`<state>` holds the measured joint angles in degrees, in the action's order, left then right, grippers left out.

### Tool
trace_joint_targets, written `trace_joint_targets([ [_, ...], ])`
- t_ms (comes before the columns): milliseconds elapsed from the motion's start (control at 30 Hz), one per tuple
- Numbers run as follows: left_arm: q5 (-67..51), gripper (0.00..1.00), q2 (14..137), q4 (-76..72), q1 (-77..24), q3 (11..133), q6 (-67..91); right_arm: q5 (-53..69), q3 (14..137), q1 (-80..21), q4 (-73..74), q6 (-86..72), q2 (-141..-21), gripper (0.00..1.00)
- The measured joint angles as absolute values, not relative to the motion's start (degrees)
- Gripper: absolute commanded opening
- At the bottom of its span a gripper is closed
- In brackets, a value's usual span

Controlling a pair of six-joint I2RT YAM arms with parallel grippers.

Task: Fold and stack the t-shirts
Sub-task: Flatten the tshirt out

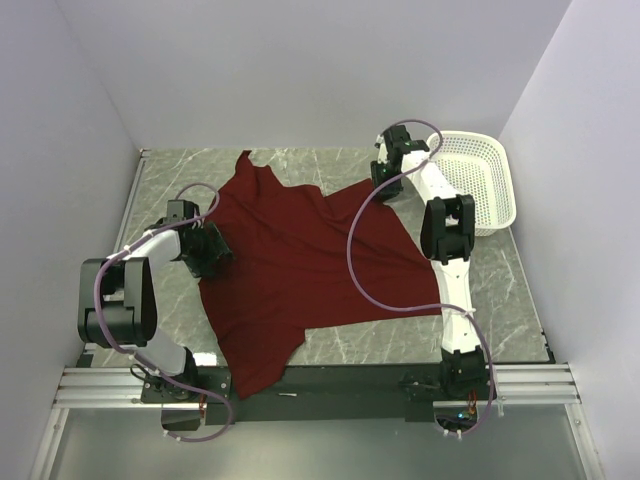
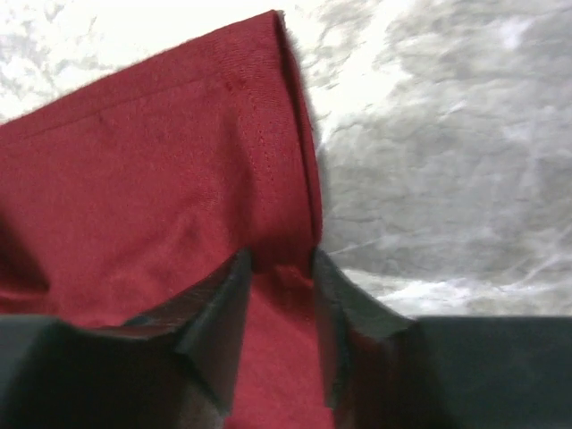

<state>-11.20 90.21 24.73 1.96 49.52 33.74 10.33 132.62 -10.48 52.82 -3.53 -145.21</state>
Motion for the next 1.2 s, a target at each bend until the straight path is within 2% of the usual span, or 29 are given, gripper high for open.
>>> trace_joint_targets([
  [100, -10.9, 0.71, 90.2, 24.8, 2.0, 49.5, 33.9, 11.2, 132.6, -10.6, 53.2, -3.2, -145.2, 0.16],
  [300, -10.3, 0.63, 90.0, 25.4, 2.1, 49.1, 35.0, 8.8, 130.0, -10.3, 50.9, -3.2, -144.1, 0.0],
  [667, -11.0, 0.62, 85.6, 28.0, 5.8, 44.8, 37.1, -2.6, 127.8, -7.2, 46.3, -2.0, -141.2, 0.0],
  [933, -11.7, 0.62, 85.1, 29.9, 7.7, 44.5, 37.1, -6.4, 126.2, -6.4, 44.1, -1.3, -139.6, 0.0],
  [1033, -11.7, 0.63, 84.4, 30.7, 8.2, 44.3, 37.1, -6.4, 126.1, -6.6, 44.0, -0.5, -139.6, 0.17],
  [1067, -11.7, 0.63, 83.9, 31.2, 8.4, 44.3, 37.0, -6.2, 126.0, -6.6, 44.0, -0.1, -139.6, 0.28],
  [1100, -11.6, 0.64, 83.2, 31.7, 8.4, 44.3, 36.8, -5.5, 126.0, -6.6, 44.0, 0.1, -139.6, 0.34],
  [1133, -11.6, 0.65, 82.5, 32.1, 8.5, 44.3, 36.6, -4.5, 125.9, -6.6, 44.0, 0.7, -139.4, 0.47],
  [1200, -11.5, 0.68, 80.4, 32.8, 8.6, 44.4, 36.3, -1.5, 124.2, -6.7, 43.7, 2.1, -138.0, 0.55],
])
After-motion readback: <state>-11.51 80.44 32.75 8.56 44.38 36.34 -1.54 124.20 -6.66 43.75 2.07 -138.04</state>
